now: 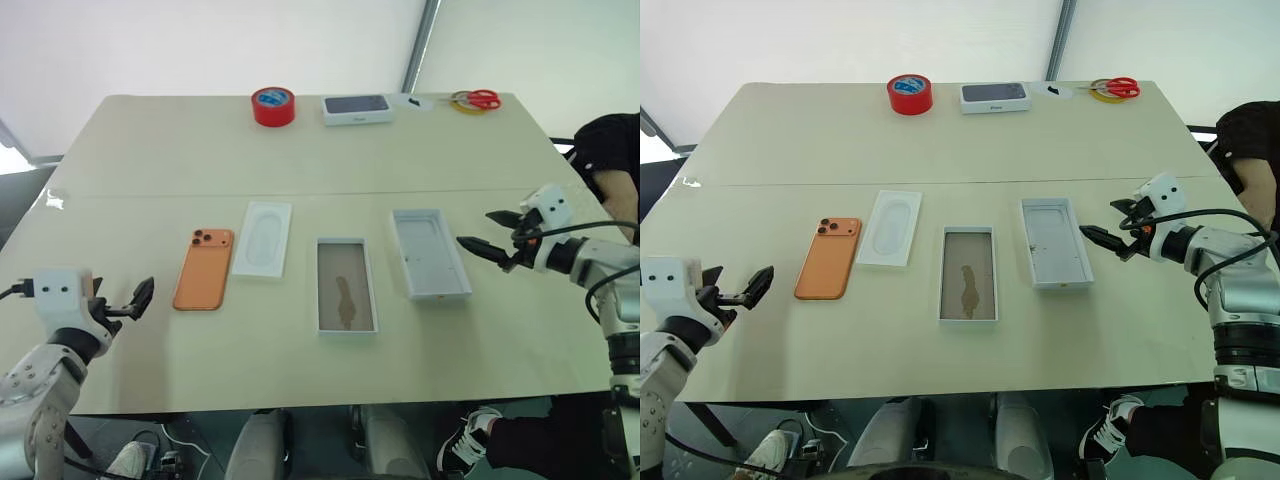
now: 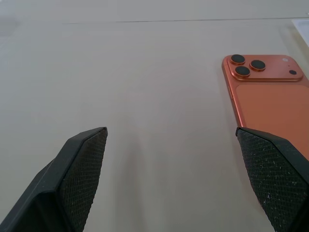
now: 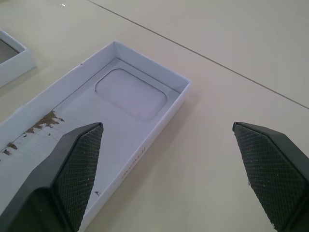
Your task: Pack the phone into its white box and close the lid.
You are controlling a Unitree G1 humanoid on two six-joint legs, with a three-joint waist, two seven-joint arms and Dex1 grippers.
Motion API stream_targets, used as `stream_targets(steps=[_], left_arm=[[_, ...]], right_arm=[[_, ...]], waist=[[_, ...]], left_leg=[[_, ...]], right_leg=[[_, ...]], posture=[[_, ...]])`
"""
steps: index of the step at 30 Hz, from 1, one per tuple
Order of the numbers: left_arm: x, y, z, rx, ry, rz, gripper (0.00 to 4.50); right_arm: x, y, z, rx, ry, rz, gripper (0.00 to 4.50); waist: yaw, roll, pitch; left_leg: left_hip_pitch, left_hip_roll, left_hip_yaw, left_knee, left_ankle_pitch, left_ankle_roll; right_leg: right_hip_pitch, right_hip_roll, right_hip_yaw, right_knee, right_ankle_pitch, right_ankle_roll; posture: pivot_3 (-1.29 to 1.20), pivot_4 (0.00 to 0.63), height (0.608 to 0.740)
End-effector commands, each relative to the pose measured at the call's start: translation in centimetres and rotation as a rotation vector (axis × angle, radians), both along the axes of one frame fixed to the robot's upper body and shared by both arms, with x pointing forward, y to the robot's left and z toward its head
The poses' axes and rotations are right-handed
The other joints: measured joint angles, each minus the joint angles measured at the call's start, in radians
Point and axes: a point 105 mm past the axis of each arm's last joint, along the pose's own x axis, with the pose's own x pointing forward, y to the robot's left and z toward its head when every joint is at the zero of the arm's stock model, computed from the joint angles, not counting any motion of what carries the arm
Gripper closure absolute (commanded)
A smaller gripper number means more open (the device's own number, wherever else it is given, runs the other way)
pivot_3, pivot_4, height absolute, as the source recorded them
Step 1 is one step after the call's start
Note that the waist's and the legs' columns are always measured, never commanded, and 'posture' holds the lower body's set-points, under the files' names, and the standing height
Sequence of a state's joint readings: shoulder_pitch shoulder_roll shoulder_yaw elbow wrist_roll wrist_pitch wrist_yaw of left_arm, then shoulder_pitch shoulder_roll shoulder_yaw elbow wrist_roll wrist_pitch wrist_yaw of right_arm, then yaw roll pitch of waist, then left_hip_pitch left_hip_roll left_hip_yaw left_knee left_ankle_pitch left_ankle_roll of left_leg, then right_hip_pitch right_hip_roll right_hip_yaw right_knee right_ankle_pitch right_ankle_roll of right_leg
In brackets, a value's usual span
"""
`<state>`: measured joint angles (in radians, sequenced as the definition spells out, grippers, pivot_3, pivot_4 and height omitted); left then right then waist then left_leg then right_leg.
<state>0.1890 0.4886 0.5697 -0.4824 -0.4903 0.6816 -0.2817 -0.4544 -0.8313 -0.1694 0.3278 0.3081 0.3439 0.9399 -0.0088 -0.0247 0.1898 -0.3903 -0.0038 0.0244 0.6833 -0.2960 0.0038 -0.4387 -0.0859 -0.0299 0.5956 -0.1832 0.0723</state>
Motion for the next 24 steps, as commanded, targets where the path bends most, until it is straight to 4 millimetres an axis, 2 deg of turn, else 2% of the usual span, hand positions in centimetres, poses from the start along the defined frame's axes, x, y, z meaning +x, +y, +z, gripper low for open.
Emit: stream_targets(steps=[1, 10, 15, 22, 24], left_arm=[[0.3, -0.1, 1.1, 0.024, -0.049, -0.009, 0.03], [0.8, -0.6, 1.0, 0.018, -0.056, -0.034, 0.03], [1.0, -1.2, 1.3, 0.015, -0.067, -0.058, 0.03], [3.1, -4.9, 1.8, -0.003, -0.082, -0.204, 0.03], [3.9, -6.6, 1.8, -0.021, -0.083, -0.262, 0.03]], right_arm=[[0.3, 0.1, 1.4, -0.009, -0.058, 0.006, 0.01], [0.1, 0.2, 1.6, -0.014, -0.07, 0.013, 0.01], [0.2, 1.4, 1.8, -0.015, -0.072, 0.05, 0.01], [-0.2, 4.9, 2.9, 0.004, -0.115, 0.139, 0.01], [-0.5, 6.4, 2.9, 0.01, -0.122, 0.175, 0.01]], waist=[[0.0, 0.0, 0.0], [0.0, 0.0, 0.0], [0.0, 0.0, 0.0], [0.003, 0.0, 0.0], [0.004, 0.0, 0.0]], left_leg=[[0.0, 0.0, 0.0, 0.0, 0.0, 0.0], [0.0, 0.0, 0.0, 0.0, 0.0, 0.0], [0.0, 0.0, 0.0, 0.0, 0.0, 0.0], [0.0, 0.0, 0.0, 0.0, 0.0, 0.0], [0.0, 0.0, 0.0, 0.001, 0.0, 0.0]], right_leg=[[0.0, 0.0, 0.0, 0.0, 0.0, 0.0], [0.0, 0.0, 0.0, 0.0, 0.0, 0.0], [0.0, 0.0, 0.0, 0.0, 0.0, 0.0], [0.0, 0.0, 0.0, 0.001, 0.0, 0.001], [0.001, 0.0, 0.0, 0.001, 0.002, 0.002]], posture=[[0.0, 0.15, 0.732], [0.0, 0.15, 0.732], [0.0, 0.15, 0.732], [0.0, 0.15, 0.732], [0.0, 0.15, 0.732]])
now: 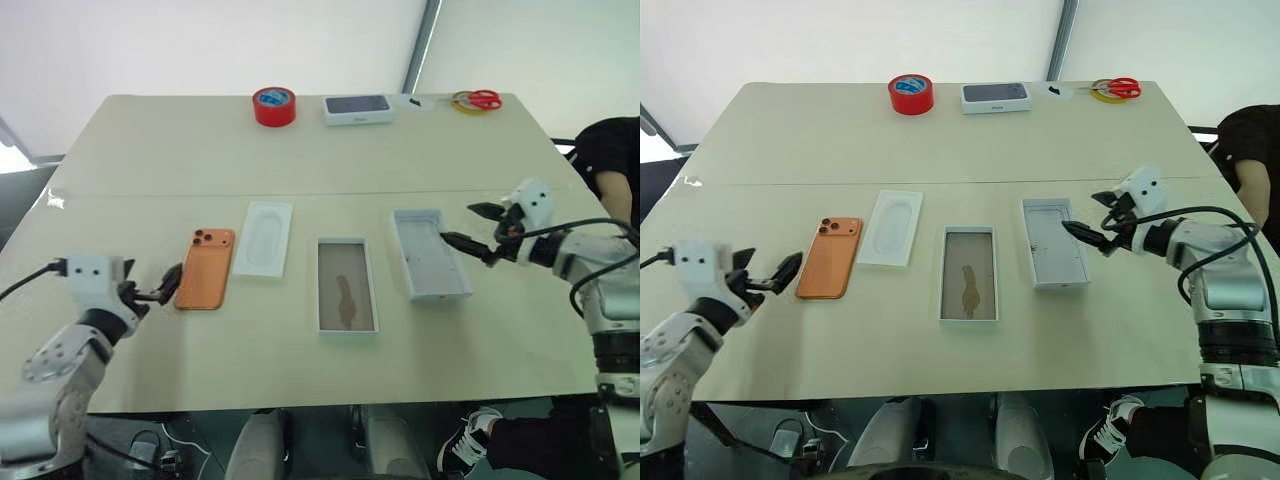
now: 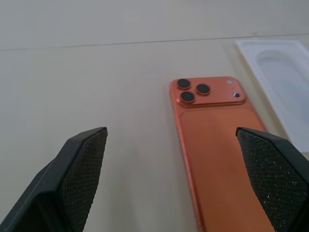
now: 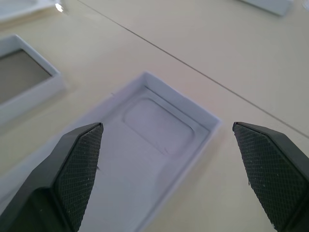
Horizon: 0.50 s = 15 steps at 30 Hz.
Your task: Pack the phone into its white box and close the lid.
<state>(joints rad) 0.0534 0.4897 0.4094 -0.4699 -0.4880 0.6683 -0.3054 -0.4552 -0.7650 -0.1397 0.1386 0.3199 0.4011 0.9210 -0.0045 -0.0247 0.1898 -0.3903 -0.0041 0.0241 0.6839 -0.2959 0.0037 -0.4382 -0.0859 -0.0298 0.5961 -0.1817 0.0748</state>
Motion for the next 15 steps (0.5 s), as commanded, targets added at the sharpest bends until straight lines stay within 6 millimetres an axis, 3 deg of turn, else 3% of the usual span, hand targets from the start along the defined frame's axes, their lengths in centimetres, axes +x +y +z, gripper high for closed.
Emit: stream_targets(steps=[1, 5, 8, 15], left_arm=[[1.2, -2.9, 0.7, -0.007, -0.022, -0.101, 0.03], [3.2, -6.0, 1.2, -0.065, 0.01, -0.174, 0.03], [4.7, -6.6, 0.7, -0.041, 0.092, -0.15, 0.03], [7.2, -8.0, 0.6, -0.122, 0.242, -0.159, 0.03]], right_arm=[[-0.7, 2.5, 1.5, 0.004, -0.059, 0.071, 0.01], [-1.8, 5.9, 1.9, -0.025, -0.068, 0.166, 0.01], [-2.9, 7.8, 1.8, -0.041, -0.07, 0.222, 0.01], [-4.1, 9.6, 1.7, -0.016, -0.061, 0.26, 0.01]], waist=[[0.002, 0.0, 0.0], [0.012, 0.0, 0.0], [0.016, 0.0, 0.0], [0.017, 0.0, 0.0]], left_leg=[[0.0, 0.0, 0.0, 0.0, 0.0, 0.0], [0.0, 0.0, 0.0, 0.0, 0.0, 0.0], [0.0, 0.0, 0.0, 0.0, 0.0, 0.0], [0.0, 0.0, -0.002, 0.001, 0.0, 0.0]], right_leg=[[0.0, 0.0, 0.0, 0.0, 0.0, 0.0], [0.0, 0.0, 0.0, 0.0, 0.001, 0.001], [0.0, 0.0, 0.0, 0.001, 0.001, 0.001], [0.001, 0.002, 0.0, 0.001, 0.001, 0.001]], posture=[[0.0, 0.15, 0.732], [0.0, 0.15, 0.732], [0.0, 0.15, 0.732], [0.0, 0.15, 0.732]])
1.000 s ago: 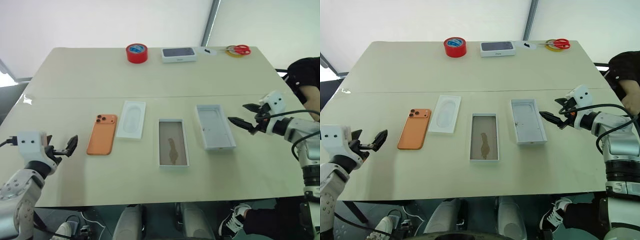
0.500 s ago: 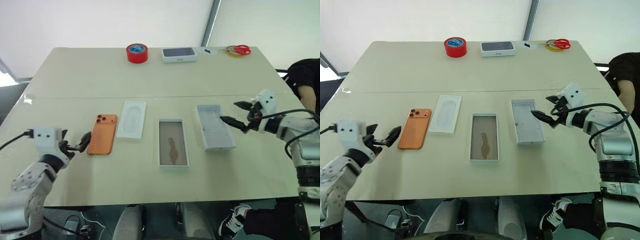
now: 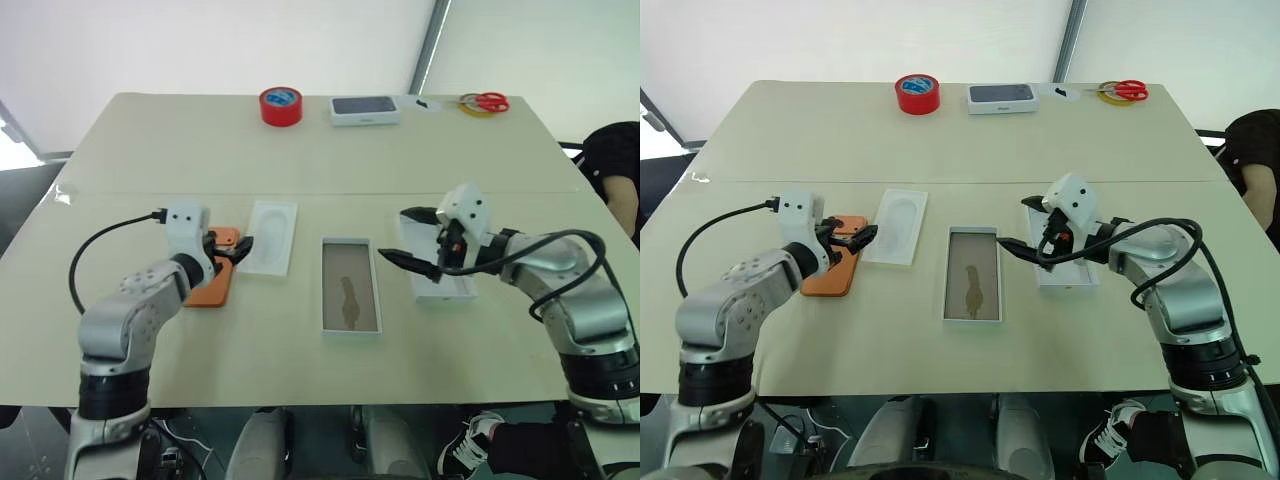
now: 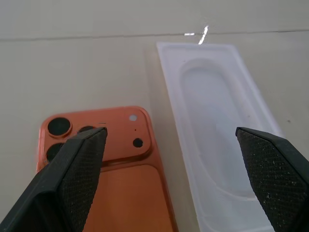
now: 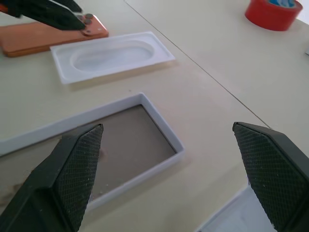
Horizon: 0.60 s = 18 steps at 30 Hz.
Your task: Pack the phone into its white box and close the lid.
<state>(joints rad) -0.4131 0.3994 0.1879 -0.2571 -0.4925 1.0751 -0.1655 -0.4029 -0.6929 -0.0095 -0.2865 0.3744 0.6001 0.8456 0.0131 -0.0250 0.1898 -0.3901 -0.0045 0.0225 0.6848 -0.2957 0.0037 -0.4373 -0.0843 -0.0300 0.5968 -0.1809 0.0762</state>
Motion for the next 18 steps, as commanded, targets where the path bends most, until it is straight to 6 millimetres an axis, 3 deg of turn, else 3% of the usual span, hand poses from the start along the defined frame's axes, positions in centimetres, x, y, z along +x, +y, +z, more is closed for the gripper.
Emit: stream_targets(steps=[1, 8, 18], left_arm=[[0.6, -1.0, 1.2, -0.053, -0.004, -0.041, 0.03], [1.6, -2.5, 1.5, -0.152, 0.059, -0.082, 0.03], [2.3, -2.8, 0.6, -0.157, 0.174, -0.078, 0.03]], right_arm=[[-0.9, 0.6, 0.9, 0.016, -0.038, 0.021, 0.01], [-1.9, 1.0, 0.6, 0.029, -0.023, 0.028, 0.01], [-2.7, 1.8, 1.1, 0.017, -0.029, 0.077, 0.01]], waist=[[-0.001, 0.0, 0.0], [-0.002, 0.0, 0.0], [-0.001, 0.0, 0.0]], left_leg=[[0.0, 0.0, 0.0, 0.0, 0.0, 0.0], [0.0, 0.0, 0.0, 0.0, 0.0, 0.0], [0.0, 0.0, 0.0, 0.0, 0.0, 0.0]], right_leg=[[0.0, 0.0, 0.0, 0.0, 0.0, 0.0], [0.0, 0.001, 0.0, 0.0, 0.0, 0.0], [0.0, 0.001, 0.0, 0.0, 0.0, 0.0]], posture=[[0.0, 0.15, 0.732], [0.0, 0.15, 0.732], [0.0, 0.15, 0.732]])
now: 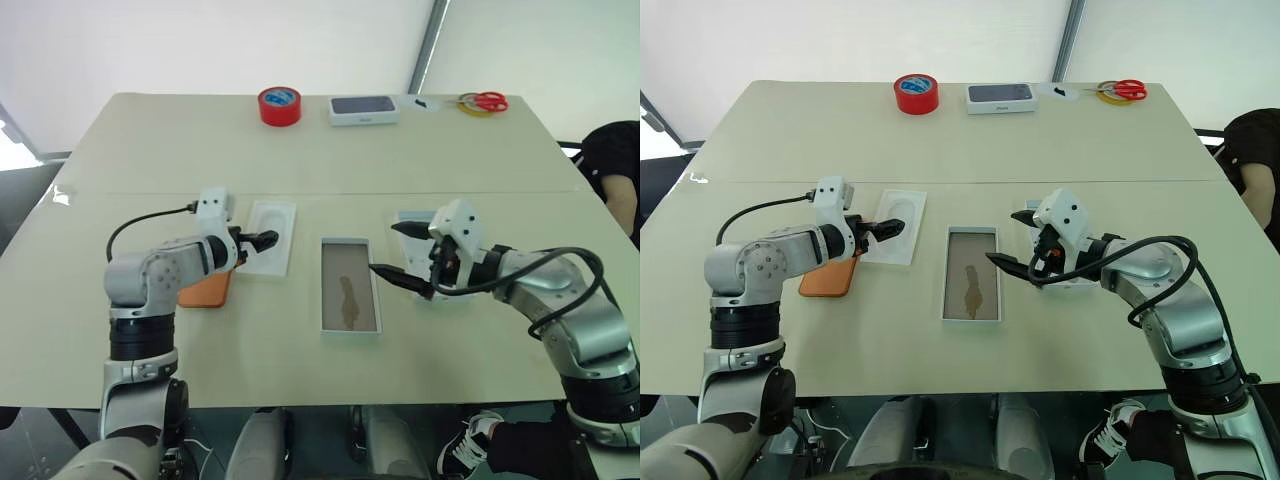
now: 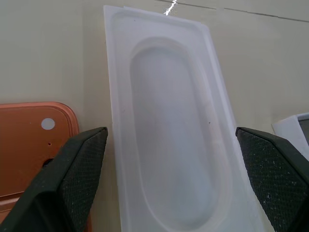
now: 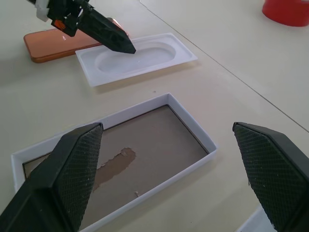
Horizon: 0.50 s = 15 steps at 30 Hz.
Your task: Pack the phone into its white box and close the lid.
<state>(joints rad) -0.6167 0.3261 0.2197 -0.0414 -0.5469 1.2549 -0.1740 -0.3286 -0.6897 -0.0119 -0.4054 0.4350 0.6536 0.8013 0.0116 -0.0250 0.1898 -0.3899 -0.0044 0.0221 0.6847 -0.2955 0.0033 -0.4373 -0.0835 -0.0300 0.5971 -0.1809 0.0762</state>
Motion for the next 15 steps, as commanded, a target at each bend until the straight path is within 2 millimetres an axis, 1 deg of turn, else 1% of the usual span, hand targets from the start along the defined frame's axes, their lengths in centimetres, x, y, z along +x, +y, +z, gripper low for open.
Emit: stream_targets(steps=[1, 7, 11, 14, 15], left_arm=[[0.4, 0.0, 0.8, -0.01, 0.002, 0.003, 0.03], [0.8, -0.9, 0.4, -0.032, 0.078, -0.035, 0.03], [1.1, -1.3, 0.3, -0.045, 0.108, -0.039, 0.03], [1.4, -1.0, -0.1, -0.049, 0.138, -0.019, 0.84], [1.4, -0.9, -0.3, -0.051, 0.15, -0.007, 1.36]], right_arm=[[-1.0, 0.8, 1.6, -0.021, -0.057, 0.064, 0.01], [-2.5, 2.0, 0.6, -0.116, -0.022, 0.18, 0.01], [-3.2, 2.3, -0.3, -0.179, 0.005, 0.235, 0.01], [-3.5, 2.5, -0.9, -0.224, 0.018, 0.263, 0.0], [-3.5, 2.6, -1.0, -0.235, 0.023, 0.27, 0.0]], waist=[[0.0, 0.0, 0.0], [0.001, 0.0, 0.0], [0.002, 0.0, 0.0], [0.002, 0.0, 0.0], [0.001, 0.0, 0.0]], left_leg=[[0.0, 0.0, 0.0, 0.0, 0.0, 0.0], [0.0, 0.0, 0.0, 0.0, 0.0, 0.0], [0.001, 0.0, 0.0, 0.0, 0.0, 0.0], [0.001, 0.0, -0.001, 0.0, 0.0, 0.0], [0.001, 0.0, 0.0, 0.0, 0.0, 0.0]], right_leg=[[0.0, 0.0, 0.0, 0.0, 0.0, 0.0], [0.0, 0.0, 0.0, 0.0, 0.0, 0.0], [0.001, 0.0, 0.0, 0.0, 0.0, 0.0], [0.001, 0.0, 0.0, 0.0, 0.0, 0.0], [0.002, 0.0, 0.0, 0.0, 0.0, 0.0]], posture=[[0.0, 0.15, 0.732], [0.0, 0.15, 0.732], [0.0, 0.15, 0.732], [0.0, 0.15, 0.732], [0.0, 0.15, 0.732]])
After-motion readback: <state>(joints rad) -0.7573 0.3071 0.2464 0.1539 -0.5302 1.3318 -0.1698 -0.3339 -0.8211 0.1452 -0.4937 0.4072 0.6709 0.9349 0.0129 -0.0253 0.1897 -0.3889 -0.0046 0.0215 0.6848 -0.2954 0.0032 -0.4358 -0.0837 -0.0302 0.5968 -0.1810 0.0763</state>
